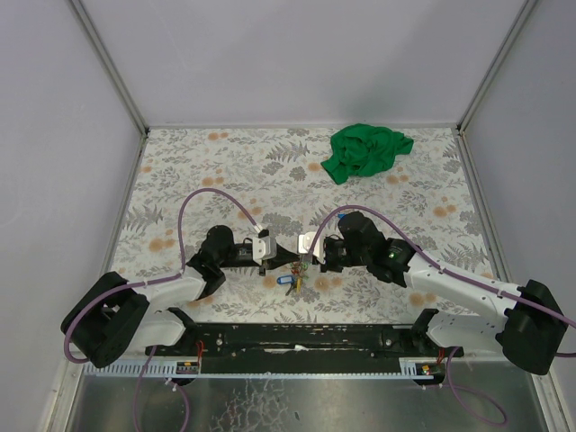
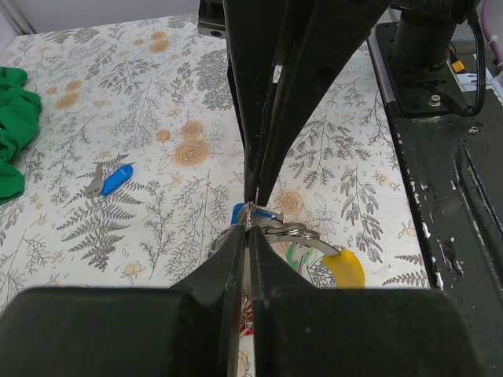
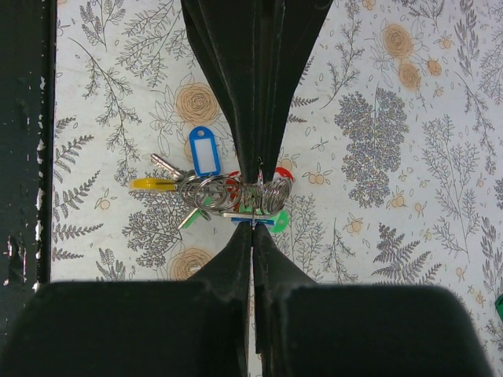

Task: Put the keys on the keyring

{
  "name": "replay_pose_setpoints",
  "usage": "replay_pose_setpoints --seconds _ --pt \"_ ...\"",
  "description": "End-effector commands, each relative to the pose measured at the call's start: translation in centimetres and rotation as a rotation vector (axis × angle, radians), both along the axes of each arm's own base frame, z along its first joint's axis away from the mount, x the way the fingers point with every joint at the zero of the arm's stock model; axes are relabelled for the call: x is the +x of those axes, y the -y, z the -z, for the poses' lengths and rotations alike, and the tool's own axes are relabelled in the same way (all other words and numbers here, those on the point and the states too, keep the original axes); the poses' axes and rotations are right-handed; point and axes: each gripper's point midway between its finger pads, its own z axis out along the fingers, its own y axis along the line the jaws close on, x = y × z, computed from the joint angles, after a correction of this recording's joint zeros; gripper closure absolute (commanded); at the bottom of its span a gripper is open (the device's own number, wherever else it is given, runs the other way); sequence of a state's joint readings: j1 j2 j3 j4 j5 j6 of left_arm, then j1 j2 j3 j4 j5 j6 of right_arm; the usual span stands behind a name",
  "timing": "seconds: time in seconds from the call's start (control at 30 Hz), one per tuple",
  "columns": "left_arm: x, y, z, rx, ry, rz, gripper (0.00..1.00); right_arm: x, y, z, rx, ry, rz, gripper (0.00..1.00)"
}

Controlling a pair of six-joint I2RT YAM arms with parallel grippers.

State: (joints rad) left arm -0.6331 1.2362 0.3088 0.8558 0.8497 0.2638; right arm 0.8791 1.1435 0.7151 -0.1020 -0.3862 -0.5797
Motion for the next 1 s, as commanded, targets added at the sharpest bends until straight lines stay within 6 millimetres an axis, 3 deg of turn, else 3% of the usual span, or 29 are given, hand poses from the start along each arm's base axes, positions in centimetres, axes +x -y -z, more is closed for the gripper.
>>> replay_pose_setpoints --seconds 0.0,0.97 --pt "0.16 0.41 -1.13 -0.022 0.024 0.023 1.00 0.11 -1.27 -2.69 0.065 0.043 -0.030 1.00" --pt "0.23 0.44 -1.06 -0.016 0.021 0.023 1.00 0.36 -0.95 -3.16 0.075 0.060 -0.005 1.00"
